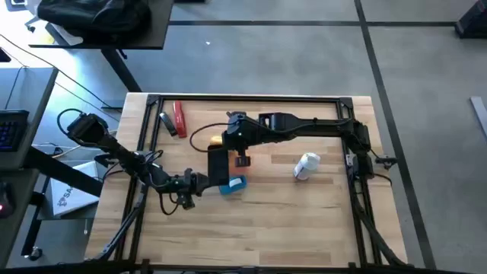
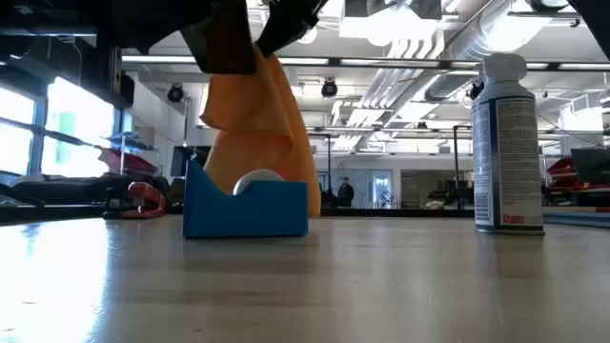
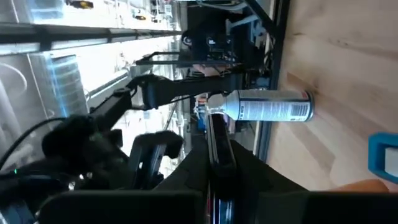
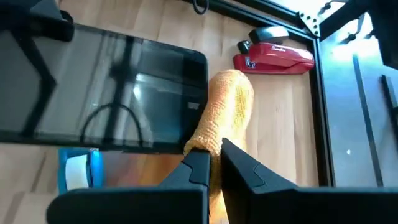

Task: Apply microfiber cloth
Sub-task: Wipe the front of the cellphone with an orange microfiber cloth

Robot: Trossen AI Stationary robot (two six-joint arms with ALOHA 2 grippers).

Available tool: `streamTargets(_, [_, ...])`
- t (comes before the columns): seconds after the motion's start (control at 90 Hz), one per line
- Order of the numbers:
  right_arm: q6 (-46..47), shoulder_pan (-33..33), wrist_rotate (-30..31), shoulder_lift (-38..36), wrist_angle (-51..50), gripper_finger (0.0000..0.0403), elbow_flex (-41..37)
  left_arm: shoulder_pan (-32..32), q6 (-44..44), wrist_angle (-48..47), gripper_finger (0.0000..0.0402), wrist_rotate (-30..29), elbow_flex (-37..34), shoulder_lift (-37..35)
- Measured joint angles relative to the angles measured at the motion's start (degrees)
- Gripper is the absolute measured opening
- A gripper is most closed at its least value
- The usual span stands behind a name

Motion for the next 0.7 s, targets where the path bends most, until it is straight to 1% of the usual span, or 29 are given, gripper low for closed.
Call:
streamTargets(0.078, [-0.04,0.04,-1.76,-0.10,0.12,0.0000,0.00,0.35,-0.31,-0.15,0.0014,-0.07,0.00,0.00])
streamTargets(0.211, [0.68,0.39,-7.91,0.92,1.15,0.0000,0.02,1.21,-1.46,-0.13,0.0014,0.48,0.00,0.01])
streamTargets(0.278, [1.06,0.66,-9.96,1.68,1.40,0.0000,0.02,1.80,-1.73,0.04,0.0014,0.52,-0.02,0.03])
streamTargets(0.556, [2.57,3.22,-14.29,2.61,1.58,0.0000,0.07,3.67,-1.78,-0.37,0.0014,0.74,-0.13,0.15])
streamTargets(0.7, [4.12,4.64,-14.57,2.61,1.89,0.0000,0.11,5.35,-2.08,-0.22,0.0014,1.74,-0.14,0.15])
